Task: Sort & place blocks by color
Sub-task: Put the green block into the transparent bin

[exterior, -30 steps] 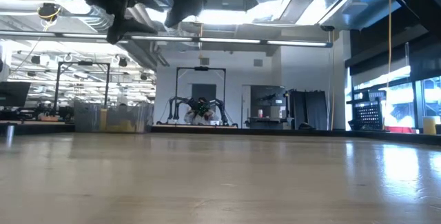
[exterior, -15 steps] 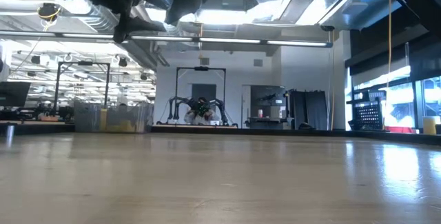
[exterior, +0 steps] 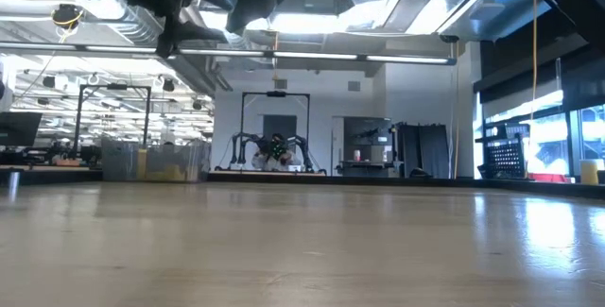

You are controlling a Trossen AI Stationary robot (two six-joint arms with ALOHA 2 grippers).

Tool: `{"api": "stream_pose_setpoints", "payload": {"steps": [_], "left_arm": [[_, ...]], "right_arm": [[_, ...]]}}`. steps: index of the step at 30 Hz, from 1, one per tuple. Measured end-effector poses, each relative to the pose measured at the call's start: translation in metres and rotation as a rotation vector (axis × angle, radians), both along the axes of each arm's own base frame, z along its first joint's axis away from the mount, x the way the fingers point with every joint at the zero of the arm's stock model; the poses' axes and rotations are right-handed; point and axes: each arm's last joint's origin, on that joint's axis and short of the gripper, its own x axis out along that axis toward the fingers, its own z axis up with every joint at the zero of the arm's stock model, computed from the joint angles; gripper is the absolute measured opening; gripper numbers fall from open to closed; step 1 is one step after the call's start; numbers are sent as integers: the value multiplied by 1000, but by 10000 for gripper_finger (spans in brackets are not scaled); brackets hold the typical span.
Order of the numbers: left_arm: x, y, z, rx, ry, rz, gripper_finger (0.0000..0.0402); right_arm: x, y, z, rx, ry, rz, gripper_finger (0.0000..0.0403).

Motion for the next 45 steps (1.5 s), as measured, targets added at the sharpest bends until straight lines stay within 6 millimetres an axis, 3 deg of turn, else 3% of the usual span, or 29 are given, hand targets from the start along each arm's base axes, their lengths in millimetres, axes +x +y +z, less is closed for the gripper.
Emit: {"api": "stream_pose_setpoints", "payload": {"steps": [10, 22, 26, 33, 45], "left_arm": [[2, -3, 3, 7, -32, -61, 231], [16, -6, -7, -8, 31, -38, 230], [18, -5, -7, 3, 26, -22, 207], [18, -5, -7, 25, 27, -17, 121], [18, -5, -6, 52, 27, -21, 121]], "right_arm": [[1, -4, -2, 23, -3, 19, 128], [1, -5, -2, 21, 2, 17, 128], [1, -5, -2, 21, 1, 17, 128], [1, -5, -2, 24, 1, 24, 128], [1, -5, -3, 30, 5, 29, 128]]}}
